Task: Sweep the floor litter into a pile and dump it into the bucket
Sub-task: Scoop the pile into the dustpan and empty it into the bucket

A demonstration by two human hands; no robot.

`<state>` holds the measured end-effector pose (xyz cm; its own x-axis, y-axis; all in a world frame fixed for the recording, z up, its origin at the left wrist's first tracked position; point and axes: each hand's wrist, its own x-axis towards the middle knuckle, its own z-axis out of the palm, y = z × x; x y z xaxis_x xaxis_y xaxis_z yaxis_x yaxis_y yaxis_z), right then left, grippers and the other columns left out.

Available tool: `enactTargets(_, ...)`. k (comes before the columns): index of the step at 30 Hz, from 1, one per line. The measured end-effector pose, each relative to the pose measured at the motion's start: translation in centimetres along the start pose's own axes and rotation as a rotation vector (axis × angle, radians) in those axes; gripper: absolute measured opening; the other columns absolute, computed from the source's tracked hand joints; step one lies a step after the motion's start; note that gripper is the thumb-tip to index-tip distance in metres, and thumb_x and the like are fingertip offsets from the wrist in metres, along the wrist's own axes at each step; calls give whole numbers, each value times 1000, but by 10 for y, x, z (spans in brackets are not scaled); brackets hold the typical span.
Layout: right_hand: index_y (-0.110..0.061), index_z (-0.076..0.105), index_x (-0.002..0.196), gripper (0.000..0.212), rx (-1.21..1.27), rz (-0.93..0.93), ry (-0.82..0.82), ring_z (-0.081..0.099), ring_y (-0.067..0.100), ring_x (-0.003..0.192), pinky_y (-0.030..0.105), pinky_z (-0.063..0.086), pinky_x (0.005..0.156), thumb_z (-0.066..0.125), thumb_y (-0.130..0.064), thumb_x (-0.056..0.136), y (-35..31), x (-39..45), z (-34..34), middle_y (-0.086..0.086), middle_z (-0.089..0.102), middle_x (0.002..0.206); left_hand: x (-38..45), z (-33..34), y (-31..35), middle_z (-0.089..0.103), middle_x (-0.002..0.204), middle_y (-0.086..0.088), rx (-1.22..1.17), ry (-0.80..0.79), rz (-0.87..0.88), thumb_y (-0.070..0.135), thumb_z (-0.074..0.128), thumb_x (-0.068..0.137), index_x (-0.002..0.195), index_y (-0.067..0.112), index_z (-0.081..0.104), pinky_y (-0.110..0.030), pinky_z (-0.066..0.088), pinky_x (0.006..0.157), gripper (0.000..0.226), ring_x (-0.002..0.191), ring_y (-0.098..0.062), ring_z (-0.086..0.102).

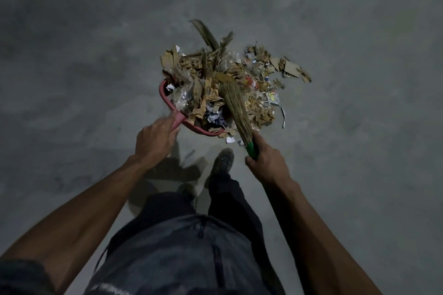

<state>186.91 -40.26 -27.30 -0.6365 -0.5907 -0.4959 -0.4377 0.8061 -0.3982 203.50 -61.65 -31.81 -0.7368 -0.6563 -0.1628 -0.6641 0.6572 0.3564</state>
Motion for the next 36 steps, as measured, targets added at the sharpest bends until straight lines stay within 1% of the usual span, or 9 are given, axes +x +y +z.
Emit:
enactTargets(4, -34, 25, 147, 69, -52, -82, 28, 61, 36, 86, 38, 51, 68, 59, -22, 89, -24, -56, 0, 16, 64, 114, -63, -32, -16, 65, 105, -19, -15, 68, -39, 31, 52, 98, 148, 19, 39, -32, 37, 66, 53, 84, -35, 61)
enactTargets(8, -34, 20, 150, 72, -82, -179, 20, 61, 34, 85, 41, 54, 69, 58, -23, 90, -40, -94, 5, 15, 65, 110, -121, -52, -35, 66, 111, -19, -78, 129, -144, 31, 56, 97, 146, 20, 44, -39, 46, 71, 52, 91, -38, 62)
enactTargets(12, -35, 17, 152, 77, -141, -294, 9, 61, 34, 85, 44, 54, 69, 57, -24, 88, -49, -121, 14, 13, 62, 110, -180, -56, -38, 66, 109, -19, -128, 212, -250, 30, 56, 97, 145, 17, 45, -35, 40, 67, 51, 90, -37, 62)
enactTargets(16, -35, 18, 152, 76, -201, -419, -19, 60, 34, 80, 42, 55, 66, 56, -23, 87, -48, -144, 21, 13, 65, 100, -245, -48, -31, 66, 106, -19, -187, 306, -363, 27, 57, 97, 144, 18, 46, -33, 40, 67, 49, 87, -36, 62)
enactTargets(20, -33, 18, 153, 76, -288, -558, -50, 62, 33, 77, 41, 56, 65, 55, -24, 87, -40, -174, 32, 14, 67, 96, -315, -36, -13, 65, 110, -19, -216, 399, -522, 28, 56, 97, 143, 20, 47, -38, 45, 74, 49, 93, -38, 62)
enactTargets(25, -34, 17, 152, 75, -334, -719, -135, 62, 32, 78, 39, 56, 66, 55, -22, 88, -36, -228, 42, 14, 65, 106, -410, -25, 14, 65, 118, -17, -235, 508, -699, 32, 55, 97, 143, 27, 47, -42, 48, 80, 48, 101, -40, 62)
enactTargets(28, -34, 16, 153, 76, -363, -794, -185, 63, 36, 85, 37, 55, 67, 54, -20, 89, -37, -264, 50, 17, 65, 105, -467, -18, 24, 66, 112, -18, -240, 567, -772, 32, 55, 96, 143, 29, 46, -44, 50, 78, 48, 96, -40, 62)
enactTargets(34, -35, 13, 154, 77, -476, -937, -264, 61, 30, 76, 39, 57, 67, 53, -22, 90, -58, -333, 94, 14, 64, 100, -577, -1, 22, 67, 108, -18, -276, 687, -920, 38, 50, 94, 142, 28, 47, -48, 53, 77, 49, 92, -40, 64)
enactTargets(36, -36, 12, 154, 77, -498, -973, -294, 62, 27, 75, 43, 59, 68, 52, -22, 90, -69, -359, 112, 12, 64, 99, -613, 3, 16, 69, 104, -16, -259, 707, -981, 32, 56, 94, 141, 28, 48, -44, 53, 74, 48, 90, -39, 65)
